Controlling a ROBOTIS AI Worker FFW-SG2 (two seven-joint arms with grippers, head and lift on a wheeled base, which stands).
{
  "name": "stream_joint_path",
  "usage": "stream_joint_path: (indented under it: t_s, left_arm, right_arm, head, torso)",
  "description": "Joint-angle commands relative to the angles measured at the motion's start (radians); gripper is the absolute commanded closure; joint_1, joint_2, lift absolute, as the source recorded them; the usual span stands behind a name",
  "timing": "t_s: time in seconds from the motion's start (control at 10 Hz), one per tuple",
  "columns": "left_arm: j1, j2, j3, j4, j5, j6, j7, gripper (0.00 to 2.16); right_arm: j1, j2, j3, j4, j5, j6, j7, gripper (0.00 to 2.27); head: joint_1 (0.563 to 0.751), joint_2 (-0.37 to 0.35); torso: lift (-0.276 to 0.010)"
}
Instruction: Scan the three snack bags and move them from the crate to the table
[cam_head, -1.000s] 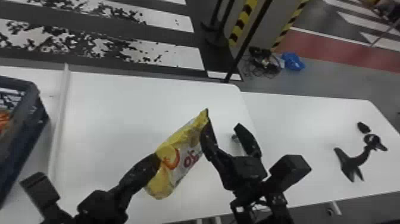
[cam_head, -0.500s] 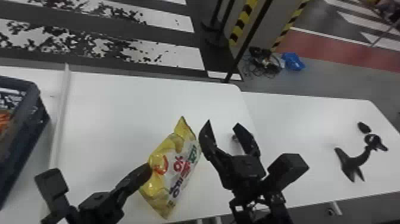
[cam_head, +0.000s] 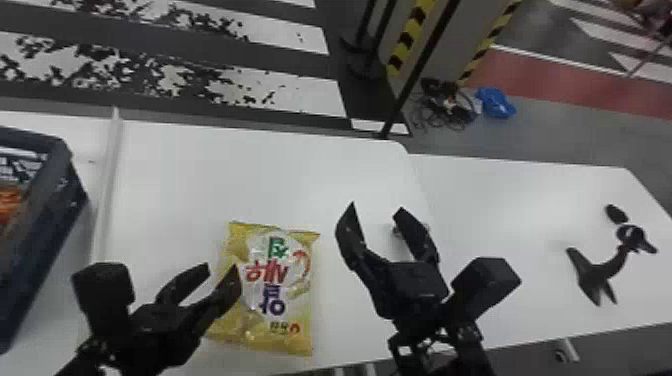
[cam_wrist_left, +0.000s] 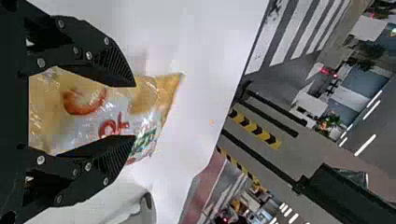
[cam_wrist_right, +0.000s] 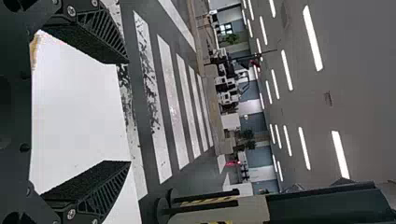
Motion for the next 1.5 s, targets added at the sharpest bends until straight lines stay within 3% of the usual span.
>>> stream_joint_path:
  t_s: [0.0,0.2,0.4,0.6,0.8,1.1,1.3,1.4]
  left_arm:
    - [-0.005,0.008,-0.042,-0.026,-0.152,-0.04,0.07,0.02]
    - [0.009,0.023,-0.025,-0.08,-0.179,-0.067,0.116,0.02]
    - [0.106,0.051,0.042,-0.224,-0.199,-0.15,0.127,0.02]
    - [0.215,0.058,0.137,-0.359,-0.222,-0.199,0.135,0.02]
    - [0.275,0.057,0.212,-0.391,-0.232,-0.257,0.161,0.02]
    - [0.321,0.051,0.292,-0.395,-0.197,-0.307,0.155,0.02]
    - [0.336,0.048,0.349,-0.405,-0.174,-0.3,0.123,0.02]
    - [0.337,0.046,0.381,-0.405,-0.156,-0.279,0.08,0.02]
  right_arm:
    - [0.0,0.0,0.0,-0.002,0.0,0.003,0.0,0.12]
    - [0.008,-0.003,0.0,-0.008,0.0,0.003,0.0,0.12]
    - [0.011,-0.006,-0.003,-0.009,0.003,0.024,0.005,0.12]
    - [0.006,-0.011,-0.002,-0.006,0.009,0.049,0.018,0.1]
    - [0.006,-0.018,-0.006,-0.008,0.011,0.165,0.097,0.1]
    - [0.021,-0.026,0.003,-0.006,0.025,0.273,0.21,0.11]
    - [0.021,-0.038,0.091,-0.002,0.147,0.319,0.258,0.12]
    - [0.021,-0.044,0.14,0.012,0.216,0.319,0.258,0.12]
  head:
    - [0.695,-0.313]
    - [0.695,-0.29]
    - [0.695,-0.255]
    - [0.695,-0.187]
    - [0.695,-0.121]
    - [0.695,0.024]
    - [0.695,0.093]
    - [0.695,0.152]
  torso:
    - [-0.062]
    - [-0.062]
    - [-0.062]
    - [-0.062]
    - [-0.062]
    - [-0.062]
    - [-0.062]
    - [-0.062]
